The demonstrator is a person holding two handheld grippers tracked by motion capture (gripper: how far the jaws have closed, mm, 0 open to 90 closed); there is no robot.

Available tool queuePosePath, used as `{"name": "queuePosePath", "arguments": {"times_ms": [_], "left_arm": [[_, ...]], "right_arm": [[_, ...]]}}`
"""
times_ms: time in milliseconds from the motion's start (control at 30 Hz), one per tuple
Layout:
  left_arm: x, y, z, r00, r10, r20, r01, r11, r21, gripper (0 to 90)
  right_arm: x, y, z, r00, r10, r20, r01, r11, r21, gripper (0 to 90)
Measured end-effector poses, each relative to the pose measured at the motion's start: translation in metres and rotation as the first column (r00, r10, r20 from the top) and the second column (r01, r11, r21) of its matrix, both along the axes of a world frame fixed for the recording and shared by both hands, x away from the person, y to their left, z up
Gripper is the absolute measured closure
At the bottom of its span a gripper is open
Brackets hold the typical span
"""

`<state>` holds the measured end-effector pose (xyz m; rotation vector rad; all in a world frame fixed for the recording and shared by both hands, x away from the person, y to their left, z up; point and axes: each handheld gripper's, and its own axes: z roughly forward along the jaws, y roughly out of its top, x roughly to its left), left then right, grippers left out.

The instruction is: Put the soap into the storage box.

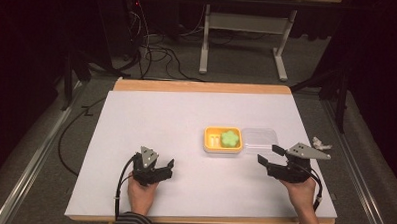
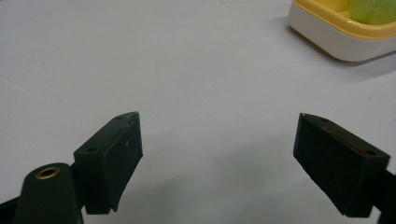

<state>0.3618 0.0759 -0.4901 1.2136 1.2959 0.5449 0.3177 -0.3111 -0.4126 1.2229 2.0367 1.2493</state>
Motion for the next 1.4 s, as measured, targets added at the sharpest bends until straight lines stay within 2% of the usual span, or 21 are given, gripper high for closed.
{"name": "queuePosePath", "arguments": {"times_ms": [333, 800, 1400], "left_arm": [[0.0, 0.0, 0.0, 1.0, 0.0, 0.001, 0.0, 1.0, -0.001, 16.1], [0.0, 0.0, 0.0, 1.0, 0.0, 0.0, 0.0, 1.0, -0.002, 16.1], [0.0, 0.0, 0.0, 1.0, 0.0, 0.002, 0.0, 1.0, -0.002, 16.1]], "right_arm": [[-0.001, 0.003, -0.004, 0.9999, 0.013, 0.001, -0.013, 0.9999, 0.001, 31.6], [-0.001, 0.015, -0.016, 0.9988, 0.038, -0.032, -0.038, 0.9991, -0.016, 31.6], [-0.001, 0.024, -0.028, 0.9975, 0.046, -0.053, -0.047, 0.9987, -0.021, 31.6]]}}
